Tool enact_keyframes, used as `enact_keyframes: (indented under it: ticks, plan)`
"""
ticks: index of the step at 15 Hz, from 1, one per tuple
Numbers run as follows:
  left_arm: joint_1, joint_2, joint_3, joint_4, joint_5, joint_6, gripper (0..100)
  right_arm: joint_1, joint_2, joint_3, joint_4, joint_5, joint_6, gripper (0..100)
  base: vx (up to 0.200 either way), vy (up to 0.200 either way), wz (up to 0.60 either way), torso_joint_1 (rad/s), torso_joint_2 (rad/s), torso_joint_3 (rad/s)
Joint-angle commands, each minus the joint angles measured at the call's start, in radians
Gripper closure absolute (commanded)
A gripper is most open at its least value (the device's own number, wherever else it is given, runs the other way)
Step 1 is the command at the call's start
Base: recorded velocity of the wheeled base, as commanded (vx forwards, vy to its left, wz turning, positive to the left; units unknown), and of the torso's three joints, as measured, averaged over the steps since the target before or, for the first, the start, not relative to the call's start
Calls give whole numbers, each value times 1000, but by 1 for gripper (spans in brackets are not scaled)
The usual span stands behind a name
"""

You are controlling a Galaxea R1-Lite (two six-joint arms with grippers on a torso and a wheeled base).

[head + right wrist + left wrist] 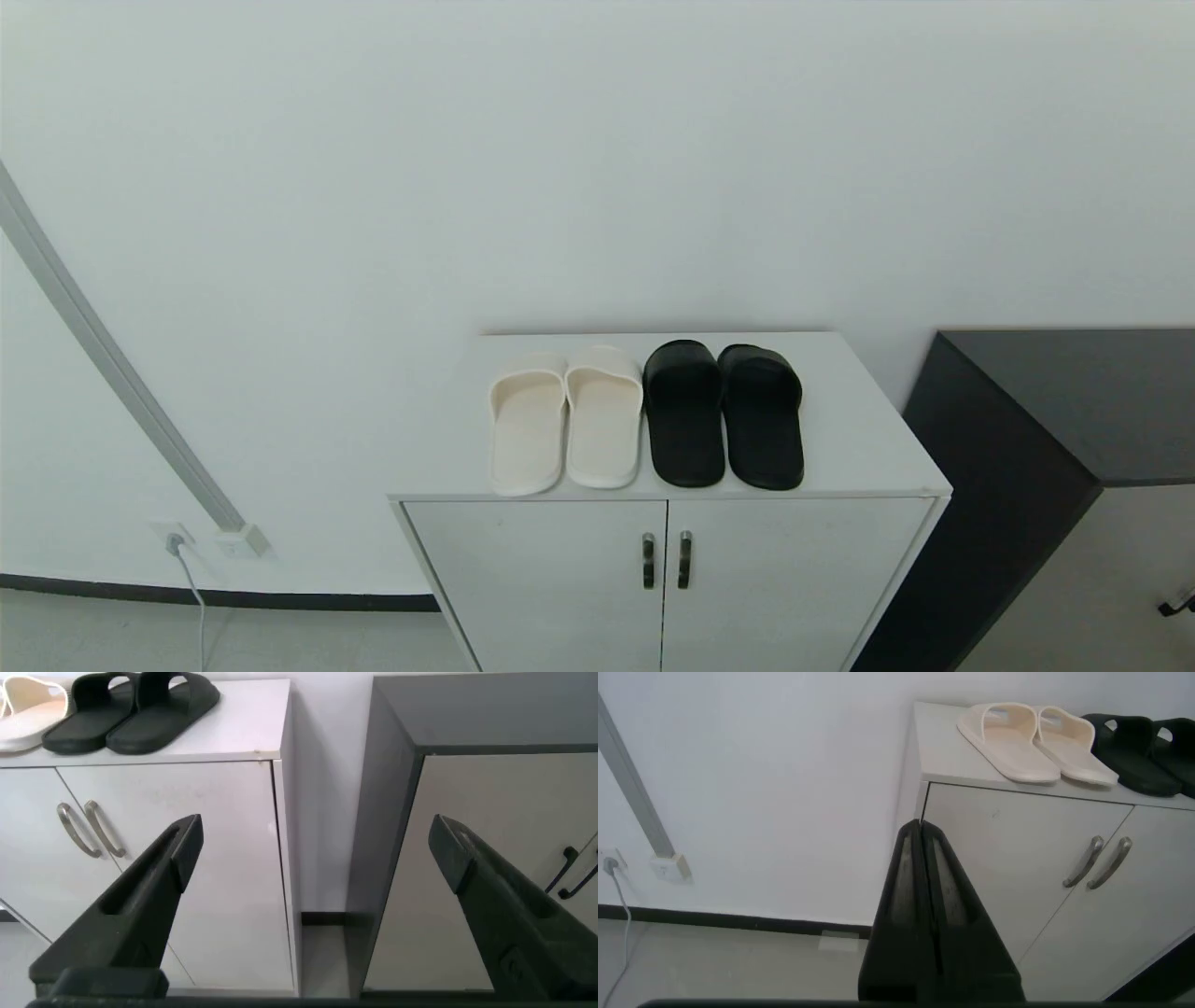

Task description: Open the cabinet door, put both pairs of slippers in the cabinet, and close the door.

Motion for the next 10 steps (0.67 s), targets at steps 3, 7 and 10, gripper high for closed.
enact_keyframes:
  ticks: [3,7,10]
  plan:
    - [0,0,0,0,1,0,100,0,1,0,1,6,-2,0,0,0,0,0,0,0]
    - [0,0,0,0,1,0,100,0,1,-9,-9,24,-40,0,0,0,0,0,0,0]
    - [0,0,0,0,1,15,100,37,308,-422,98,62,128,0,0,0,0,0,0,0]
